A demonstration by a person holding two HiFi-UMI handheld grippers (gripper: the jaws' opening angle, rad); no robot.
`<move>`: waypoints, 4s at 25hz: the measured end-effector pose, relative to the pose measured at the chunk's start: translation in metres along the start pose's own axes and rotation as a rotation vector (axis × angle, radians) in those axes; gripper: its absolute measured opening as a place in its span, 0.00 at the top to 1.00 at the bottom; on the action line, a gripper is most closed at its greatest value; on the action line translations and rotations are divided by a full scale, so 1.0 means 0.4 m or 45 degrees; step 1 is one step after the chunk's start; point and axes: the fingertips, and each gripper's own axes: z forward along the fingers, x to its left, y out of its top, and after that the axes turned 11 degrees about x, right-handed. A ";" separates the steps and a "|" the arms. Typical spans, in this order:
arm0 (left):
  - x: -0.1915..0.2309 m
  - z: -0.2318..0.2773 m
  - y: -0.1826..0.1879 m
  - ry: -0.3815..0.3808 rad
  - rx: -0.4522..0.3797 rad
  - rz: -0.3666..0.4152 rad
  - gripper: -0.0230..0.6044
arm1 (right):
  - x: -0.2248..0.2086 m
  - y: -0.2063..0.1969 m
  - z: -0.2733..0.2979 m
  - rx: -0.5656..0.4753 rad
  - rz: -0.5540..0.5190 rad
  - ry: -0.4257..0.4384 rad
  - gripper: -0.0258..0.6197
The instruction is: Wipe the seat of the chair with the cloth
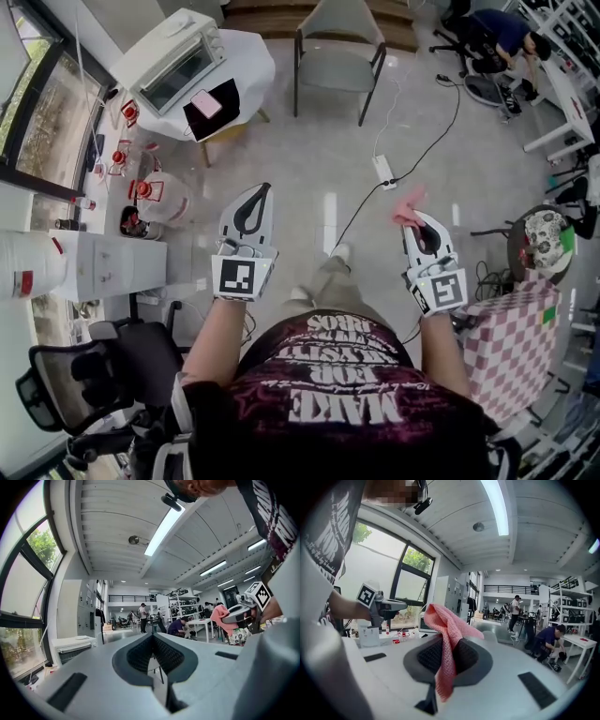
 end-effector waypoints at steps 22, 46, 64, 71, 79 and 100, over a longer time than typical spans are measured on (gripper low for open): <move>-0.008 0.440 0.141 -0.012 0.003 0.002 0.96 | -0.344 0.028 0.247 -0.038 -0.018 0.100 0.91; 0.057 0.593 0.147 0.063 0.026 0.010 0.96 | -0.496 0.020 0.429 -0.016 -0.026 0.128 0.91; 0.278 0.908 0.153 -0.034 0.050 -0.009 0.96 | -0.566 0.138 0.768 0.044 -0.016 0.159 0.91; 0.405 1.021 0.170 -0.072 0.023 -0.022 0.96 | -0.577 0.217 0.899 0.038 -0.015 0.134 0.91; 0.478 1.103 0.174 -0.144 0.000 -0.024 0.96 | -0.579 0.276 0.971 0.036 -0.014 0.083 0.91; 0.591 1.299 0.116 -0.081 0.135 -0.030 0.96 | -0.735 0.247 1.229 0.063 0.088 0.151 0.91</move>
